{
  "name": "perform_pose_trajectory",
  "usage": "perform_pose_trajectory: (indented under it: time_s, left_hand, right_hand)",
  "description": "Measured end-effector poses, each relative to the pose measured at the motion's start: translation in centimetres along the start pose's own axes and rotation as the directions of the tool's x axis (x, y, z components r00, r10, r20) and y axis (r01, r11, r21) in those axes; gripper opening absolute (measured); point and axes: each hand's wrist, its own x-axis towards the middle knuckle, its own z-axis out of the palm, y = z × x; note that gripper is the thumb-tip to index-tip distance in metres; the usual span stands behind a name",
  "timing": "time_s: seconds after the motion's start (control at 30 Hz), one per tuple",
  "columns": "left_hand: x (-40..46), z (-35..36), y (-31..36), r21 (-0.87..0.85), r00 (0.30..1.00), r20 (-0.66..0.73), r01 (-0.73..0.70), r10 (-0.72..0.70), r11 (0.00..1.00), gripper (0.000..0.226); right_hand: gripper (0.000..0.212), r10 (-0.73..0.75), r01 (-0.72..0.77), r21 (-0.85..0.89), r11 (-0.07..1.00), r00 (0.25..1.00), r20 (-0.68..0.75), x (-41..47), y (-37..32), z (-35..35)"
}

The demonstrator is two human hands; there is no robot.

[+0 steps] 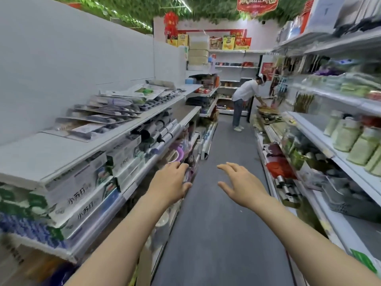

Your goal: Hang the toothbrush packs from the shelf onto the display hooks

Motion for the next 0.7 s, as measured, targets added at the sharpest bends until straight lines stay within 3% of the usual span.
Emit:
perform_pose_trajectory:
  time_s: [0.23,0.7]
  left_hand:
    - [17.1,5.2,-1.0,0.082,0.999,0.007,-0.039,0.039,0.996,0.052]
    - [51.2,9.9,-0.3,0.095,0.995,-0.023,0.096,-0.095,0.991,0.047]
  right_hand:
    - [0.054,-0.01,0.011,0.014,1.0,1.0,-0.023,14.0,9.0,2.6]
    - [0.052,-0.206,0.206,-0.03,0.978,0.978,-0.019,46.6,28.6,2.0]
